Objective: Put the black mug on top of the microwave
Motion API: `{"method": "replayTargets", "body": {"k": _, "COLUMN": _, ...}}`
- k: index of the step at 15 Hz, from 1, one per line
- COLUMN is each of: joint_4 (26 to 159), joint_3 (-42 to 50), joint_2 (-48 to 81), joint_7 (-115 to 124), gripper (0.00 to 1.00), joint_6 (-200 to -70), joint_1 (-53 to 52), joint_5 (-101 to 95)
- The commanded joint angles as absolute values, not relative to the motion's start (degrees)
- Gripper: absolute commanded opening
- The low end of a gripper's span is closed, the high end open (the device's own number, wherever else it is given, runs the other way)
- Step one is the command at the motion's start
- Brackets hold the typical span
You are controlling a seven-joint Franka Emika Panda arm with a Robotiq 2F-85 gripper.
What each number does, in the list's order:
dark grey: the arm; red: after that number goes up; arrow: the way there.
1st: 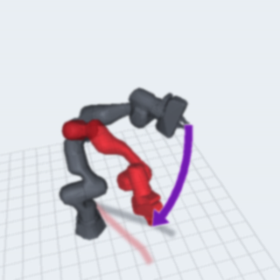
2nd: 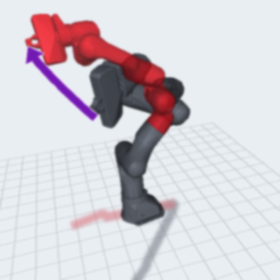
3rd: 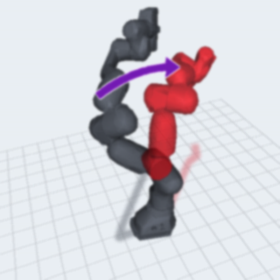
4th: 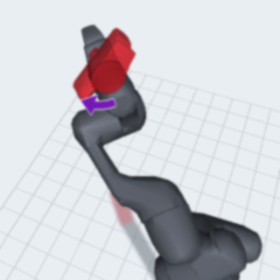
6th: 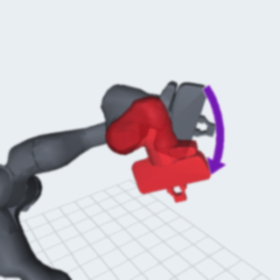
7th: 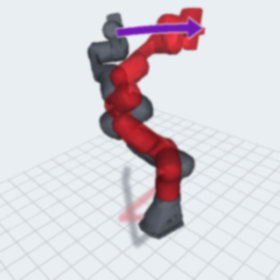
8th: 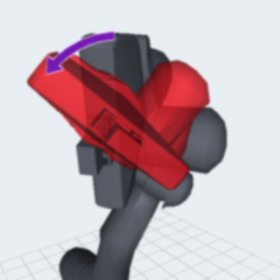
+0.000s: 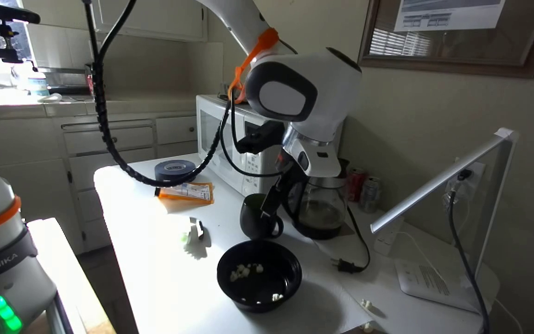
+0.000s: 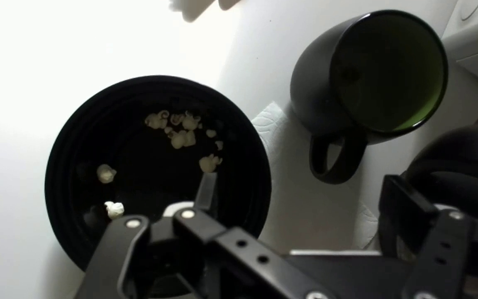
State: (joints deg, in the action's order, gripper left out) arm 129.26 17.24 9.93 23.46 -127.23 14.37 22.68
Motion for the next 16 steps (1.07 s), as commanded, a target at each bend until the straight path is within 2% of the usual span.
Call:
{"method": "replayTargets", "body": {"k": 1, "joint_4": 125.6, "joint_3": 15.9, "joint_2": 15.9, "joint_7": 36.5, "gripper": 1.00, "joint_6": -129.8, "joint_1": 12.7, "joint_5": 23.5}}
{"method": "replayTargets", "body": {"k": 5, "joint_4": 122.4, "joint_3": 15.8, "joint_2": 20.5, "joint_7": 49.8, "gripper": 0.99, "joint_6": -129.1, "joint_1": 11.7, "joint_5": 23.3}}
{"method": "replayTargets", "body": {"k": 8, "joint_4": 121.5, "joint_3": 15.4, "joint_2": 22.5, "joint_7": 56.2, "gripper": 0.92, "joint_6": -130.1, "joint_1": 11.5, "joint_5": 23.9}}
{"method": "replayTargets", "body": {"k": 11, "joint_4": 122.1, "joint_3": 14.2, "joint_2": 22.6, "joint_7": 56.8, "gripper": 0.99, "joint_6": -134.5, "joint_1": 11.5, "joint_5": 24.9}}
{"method": "replayTargets", "body": {"k": 16, "joint_4": 124.4, "joint_3": 13.8, "joint_2": 21.7, "joint_7": 57.6, "gripper": 0.95, "joint_6": -138.4, "joint_1": 9.5, "joint_5": 21.3}}
